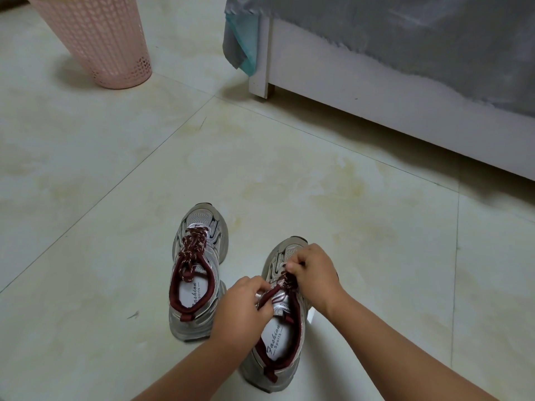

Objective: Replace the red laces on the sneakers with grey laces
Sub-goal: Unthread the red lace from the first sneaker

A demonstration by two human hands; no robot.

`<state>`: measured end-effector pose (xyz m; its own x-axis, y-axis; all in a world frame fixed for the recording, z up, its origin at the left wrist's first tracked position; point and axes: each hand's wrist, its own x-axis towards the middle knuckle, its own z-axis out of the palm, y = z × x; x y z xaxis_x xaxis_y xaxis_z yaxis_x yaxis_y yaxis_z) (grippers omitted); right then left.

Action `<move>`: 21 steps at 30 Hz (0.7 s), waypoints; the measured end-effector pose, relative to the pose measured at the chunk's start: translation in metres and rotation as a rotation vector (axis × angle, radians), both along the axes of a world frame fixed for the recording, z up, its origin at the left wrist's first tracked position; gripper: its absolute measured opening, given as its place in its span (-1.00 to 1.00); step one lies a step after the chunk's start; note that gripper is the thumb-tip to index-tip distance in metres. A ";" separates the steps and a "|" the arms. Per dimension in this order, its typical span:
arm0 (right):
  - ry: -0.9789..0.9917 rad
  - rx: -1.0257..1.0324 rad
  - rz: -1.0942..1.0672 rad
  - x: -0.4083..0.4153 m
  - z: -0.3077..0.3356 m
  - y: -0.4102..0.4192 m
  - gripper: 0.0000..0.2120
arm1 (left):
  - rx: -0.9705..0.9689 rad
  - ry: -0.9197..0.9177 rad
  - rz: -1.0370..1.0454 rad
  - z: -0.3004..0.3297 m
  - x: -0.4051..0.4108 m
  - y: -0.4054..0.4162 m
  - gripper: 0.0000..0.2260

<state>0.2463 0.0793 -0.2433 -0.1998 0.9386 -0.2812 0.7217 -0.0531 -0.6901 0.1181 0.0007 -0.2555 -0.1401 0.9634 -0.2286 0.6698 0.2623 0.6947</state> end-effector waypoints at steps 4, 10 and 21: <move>0.006 -0.002 -0.127 0.007 -0.002 0.004 -0.67 | -0.004 -0.003 0.004 0.002 0.002 0.003 -0.86; -0.072 -0.010 0.168 0.001 0.000 -0.003 -0.85 | 0.003 0.022 -0.005 0.001 0.003 0.003 -0.87; 0.205 -0.133 -0.377 0.006 0.001 0.007 -0.71 | 0.006 0.004 -0.001 0.000 0.002 0.002 -0.88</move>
<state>0.2525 0.0868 -0.2421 0.0852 0.9149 -0.3946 0.4839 -0.3842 -0.7863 0.1204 0.0030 -0.2558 -0.1402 0.9648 -0.2224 0.6730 0.2576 0.6934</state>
